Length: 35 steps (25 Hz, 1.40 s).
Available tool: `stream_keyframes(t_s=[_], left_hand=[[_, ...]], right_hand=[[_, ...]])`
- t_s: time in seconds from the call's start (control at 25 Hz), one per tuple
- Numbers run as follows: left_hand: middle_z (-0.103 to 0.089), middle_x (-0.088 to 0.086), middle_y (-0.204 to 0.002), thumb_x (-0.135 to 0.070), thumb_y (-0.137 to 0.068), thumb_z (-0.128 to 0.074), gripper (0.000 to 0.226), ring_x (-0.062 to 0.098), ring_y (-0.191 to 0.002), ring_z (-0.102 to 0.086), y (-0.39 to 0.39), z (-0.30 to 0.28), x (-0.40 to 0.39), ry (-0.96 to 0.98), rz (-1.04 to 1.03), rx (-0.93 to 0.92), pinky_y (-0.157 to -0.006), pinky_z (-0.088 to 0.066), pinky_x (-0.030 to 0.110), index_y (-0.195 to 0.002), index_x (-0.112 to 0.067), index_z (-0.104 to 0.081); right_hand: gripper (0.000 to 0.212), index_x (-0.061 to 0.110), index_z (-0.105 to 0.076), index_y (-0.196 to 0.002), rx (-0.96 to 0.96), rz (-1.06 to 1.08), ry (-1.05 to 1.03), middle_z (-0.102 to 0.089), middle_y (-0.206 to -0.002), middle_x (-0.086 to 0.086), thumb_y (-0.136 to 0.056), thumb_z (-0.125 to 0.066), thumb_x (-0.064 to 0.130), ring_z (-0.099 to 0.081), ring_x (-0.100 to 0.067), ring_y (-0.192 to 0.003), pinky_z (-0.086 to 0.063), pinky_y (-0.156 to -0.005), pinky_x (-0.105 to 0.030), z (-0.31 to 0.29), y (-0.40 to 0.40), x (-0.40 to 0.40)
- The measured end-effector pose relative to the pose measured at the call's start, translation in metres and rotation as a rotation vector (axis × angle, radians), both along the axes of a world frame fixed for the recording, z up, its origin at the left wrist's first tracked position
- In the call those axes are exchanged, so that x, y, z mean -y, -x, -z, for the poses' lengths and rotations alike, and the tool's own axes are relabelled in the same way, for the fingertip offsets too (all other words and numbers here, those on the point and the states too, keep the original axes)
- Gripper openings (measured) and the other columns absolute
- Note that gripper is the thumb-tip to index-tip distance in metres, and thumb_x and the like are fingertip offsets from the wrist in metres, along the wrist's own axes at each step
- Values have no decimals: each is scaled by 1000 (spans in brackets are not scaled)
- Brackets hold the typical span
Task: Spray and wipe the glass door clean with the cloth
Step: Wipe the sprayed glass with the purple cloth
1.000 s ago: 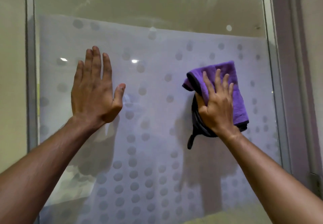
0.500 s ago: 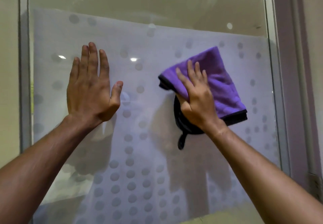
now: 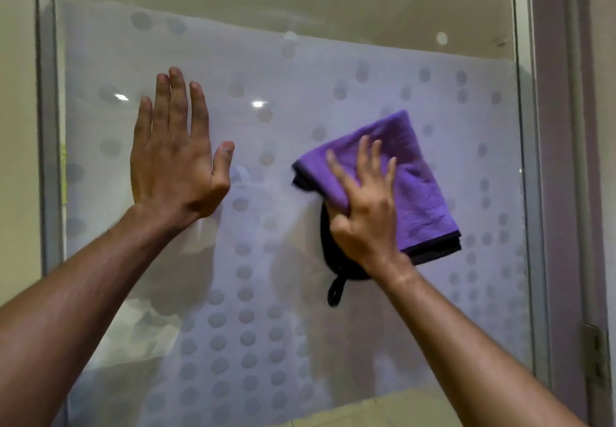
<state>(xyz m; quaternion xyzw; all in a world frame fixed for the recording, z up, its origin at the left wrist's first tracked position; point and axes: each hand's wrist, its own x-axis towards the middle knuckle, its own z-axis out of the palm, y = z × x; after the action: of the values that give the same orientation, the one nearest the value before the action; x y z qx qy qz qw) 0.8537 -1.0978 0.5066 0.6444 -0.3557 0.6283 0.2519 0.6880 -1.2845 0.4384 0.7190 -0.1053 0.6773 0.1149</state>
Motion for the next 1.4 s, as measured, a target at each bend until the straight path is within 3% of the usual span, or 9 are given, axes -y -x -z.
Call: stream_keyframes(t_s=[0.08, 0.2, 0.44, 0.56, 0.72, 0.84, 1.16, 1.24, 1.4], left_hand=[[6, 17, -162, -51, -91, -27, 81, 26, -150, 8, 0, 4, -1, -10, 9, -1, -122, 0, 45, -153, -8, -1], [4, 19, -162, -52, -90, -27, 81, 27, -150, 6, 3, 15, -3, -45, 2, 9, -122, -1, 45, -153, -8, -3], [4, 19, -162, -51, -91, -26, 81, 29, -150, 7, 4, 19, -1, -41, -38, 8, -122, -2, 46, -153, -6, -2], [4, 19, -162, -51, -90, -27, 81, 28, -150, 7, 4, 20, 0, -43, -32, 12, -122, -2, 46, -153, -7, -1], [4, 19, -162, -54, -89, -26, 82, 28, -150, 6, 4, 19, -3, -44, -15, 11, -122, -1, 44, -154, -9, -2], [5, 18, -162, -56, -90, -24, 82, 27, -150, 8, 3, 19, -6, -59, -12, 0, -122, -1, 45, -154, -11, 0], [5, 19, -162, -53, -91, -26, 80, 27, -150, 7, 1, 21, -3, -38, -17, 24, -122, -2, 46, -154, -10, -2], [3, 19, -162, -52, -91, -27, 80, 28, -150, 6, 1, 20, -2, -34, -17, 31, -122, -3, 46, -154, -8, -3], [3, 20, -161, -51, -91, -28, 80, 30, -150, 5, 3, 20, -2, -47, -29, 33, -122, -4, 46, -153, -7, -4]], right_hand=[[79, 18, -45, -145, -116, 50, 124, -25, -156, -29, -67, -54, 17, -18, -42, -148, -11, -119, -61, 35, 10, 9], [79, 15, -40, -146, -19, 123, -30, -24, -156, -30, -70, -60, 11, -20, -45, -146, -13, -117, -64, 54, 37, 36], [71, 15, -34, -151, 267, 56, -394, -20, -158, -28, -81, -45, 26, -13, -42, -149, -4, -122, -55, -25, 13, 20], [78, 10, -39, -149, 159, 5, -239, -21, -156, -31, -72, -48, 19, -14, -45, -148, -6, -121, -56, -35, -3, -5], [76, 7, -46, -144, -160, 27, 139, -30, -153, -31, -68, -48, 12, -24, -44, -145, -18, -120, -55, 39, -3, -15], [73, 4, -44, -143, -139, 86, 100, -31, -152, -31, -71, -49, 5, -27, -45, -143, -22, -117, -60, 56, 27, 17], [72, 7, -28, -152, 294, 53, -442, -19, -160, -26, -82, -47, 9, -11, -38, -150, -4, -123, -45, -73, 18, 20], [73, 10, -26, -153, 301, 60, -439, -17, -161, -23, -83, -47, 8, -9, -37, -151, -4, -123, -44, -108, 9, 8], [77, 9, -29, -152, 109, 32, -152, -18, -160, -24, -78, -49, 4, -11, -35, -151, -3, -123, -43, -123, -15, -24]])
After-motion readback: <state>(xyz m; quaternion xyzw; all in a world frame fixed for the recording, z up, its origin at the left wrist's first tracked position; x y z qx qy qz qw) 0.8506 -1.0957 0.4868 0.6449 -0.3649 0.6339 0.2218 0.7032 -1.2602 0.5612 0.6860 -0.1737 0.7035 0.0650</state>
